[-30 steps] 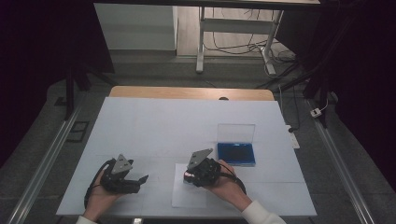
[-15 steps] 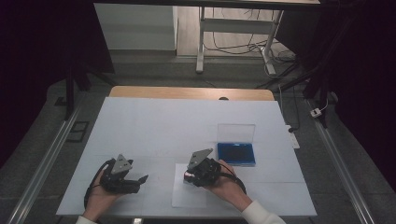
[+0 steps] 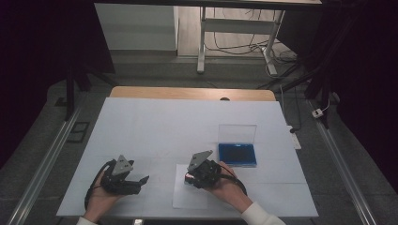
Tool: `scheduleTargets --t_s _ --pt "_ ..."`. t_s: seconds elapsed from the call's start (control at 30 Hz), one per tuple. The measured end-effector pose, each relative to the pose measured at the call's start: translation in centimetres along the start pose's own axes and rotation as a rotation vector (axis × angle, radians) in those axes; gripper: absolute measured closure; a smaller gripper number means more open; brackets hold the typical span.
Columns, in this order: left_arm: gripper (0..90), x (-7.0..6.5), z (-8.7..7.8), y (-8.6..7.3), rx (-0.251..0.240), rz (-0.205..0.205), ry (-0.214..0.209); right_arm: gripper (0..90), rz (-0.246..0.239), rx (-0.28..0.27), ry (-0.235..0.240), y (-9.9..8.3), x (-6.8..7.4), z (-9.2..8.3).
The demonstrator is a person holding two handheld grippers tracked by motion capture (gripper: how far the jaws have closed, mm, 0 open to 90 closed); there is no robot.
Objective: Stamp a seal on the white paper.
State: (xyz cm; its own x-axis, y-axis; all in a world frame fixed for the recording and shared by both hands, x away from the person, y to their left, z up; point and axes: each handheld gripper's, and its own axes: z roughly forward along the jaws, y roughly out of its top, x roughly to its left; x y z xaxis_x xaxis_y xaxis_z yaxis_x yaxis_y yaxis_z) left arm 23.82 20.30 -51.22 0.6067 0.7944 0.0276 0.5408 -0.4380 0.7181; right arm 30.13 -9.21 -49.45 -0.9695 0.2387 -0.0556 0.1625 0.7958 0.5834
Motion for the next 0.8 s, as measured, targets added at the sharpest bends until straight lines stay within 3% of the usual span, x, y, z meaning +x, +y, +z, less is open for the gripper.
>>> scheduleTargets --t_s 0.8 --pt "18.8 -0.10 0.10 -0.01 -0.002 -0.011 -0.014 70.4 -0.003 -0.018 -0.006 -0.33 0.11 0.13"
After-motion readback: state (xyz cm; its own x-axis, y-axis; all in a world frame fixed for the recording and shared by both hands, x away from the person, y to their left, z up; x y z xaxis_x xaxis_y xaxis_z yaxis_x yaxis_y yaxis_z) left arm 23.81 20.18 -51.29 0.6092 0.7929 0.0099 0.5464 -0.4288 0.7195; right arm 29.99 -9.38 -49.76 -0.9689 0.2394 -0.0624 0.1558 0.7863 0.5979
